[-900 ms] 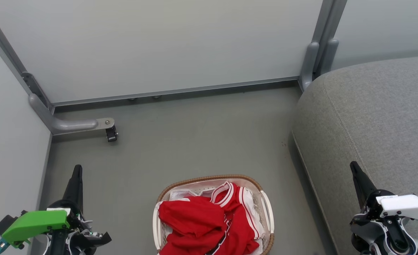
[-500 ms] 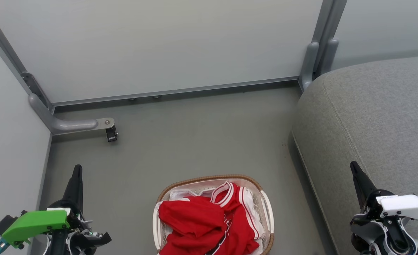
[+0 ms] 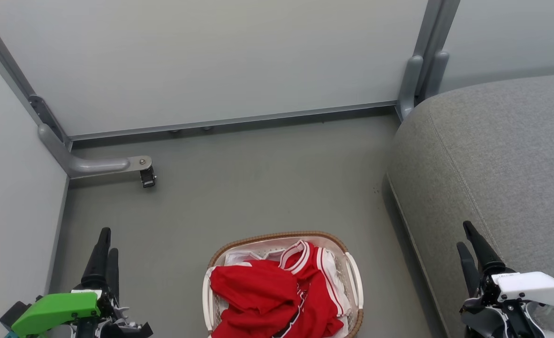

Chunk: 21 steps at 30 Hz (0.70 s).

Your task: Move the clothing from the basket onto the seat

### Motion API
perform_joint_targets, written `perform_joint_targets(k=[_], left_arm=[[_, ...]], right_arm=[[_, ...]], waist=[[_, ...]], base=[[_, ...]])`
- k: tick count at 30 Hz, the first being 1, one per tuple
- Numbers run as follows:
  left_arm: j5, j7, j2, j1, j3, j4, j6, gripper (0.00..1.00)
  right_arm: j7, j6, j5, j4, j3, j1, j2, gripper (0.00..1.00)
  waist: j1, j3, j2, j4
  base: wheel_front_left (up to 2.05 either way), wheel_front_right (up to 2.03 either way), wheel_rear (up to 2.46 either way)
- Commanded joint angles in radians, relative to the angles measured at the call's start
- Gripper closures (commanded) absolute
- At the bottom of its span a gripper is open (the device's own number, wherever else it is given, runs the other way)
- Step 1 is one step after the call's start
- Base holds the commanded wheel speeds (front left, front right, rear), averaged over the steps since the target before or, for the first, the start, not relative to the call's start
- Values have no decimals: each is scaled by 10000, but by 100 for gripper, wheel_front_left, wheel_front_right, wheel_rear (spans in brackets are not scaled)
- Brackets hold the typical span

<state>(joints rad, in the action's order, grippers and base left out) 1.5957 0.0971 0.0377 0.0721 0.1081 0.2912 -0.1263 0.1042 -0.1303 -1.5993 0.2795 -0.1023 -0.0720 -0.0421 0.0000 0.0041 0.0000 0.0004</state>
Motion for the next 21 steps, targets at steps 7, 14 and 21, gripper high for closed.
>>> perform_joint_targets(k=[7, 14, 21], left_arm=[[-1618, -411, 86, 241, 36, -161, -18, 0], [-3474, -732, 127, 220, -137, -342, -21, 0], [-4971, -1017, 225, 185, -426, -381, 38, 0]], right_arm=[[-475, -2, 1059, -180, 548, -418, -563, 0], [-797, -3, 2501, -341, 826, -591, -795, 0], [-1084, -3, 3725, -435, 1222, -684, -992, 0]], waist=[[0, 38, 0, 14], [0, 74, 0, 34], [0, 113, 0, 63]], base=[[0, 0, 0], [0, 0, 0], [0, 0, 0]])
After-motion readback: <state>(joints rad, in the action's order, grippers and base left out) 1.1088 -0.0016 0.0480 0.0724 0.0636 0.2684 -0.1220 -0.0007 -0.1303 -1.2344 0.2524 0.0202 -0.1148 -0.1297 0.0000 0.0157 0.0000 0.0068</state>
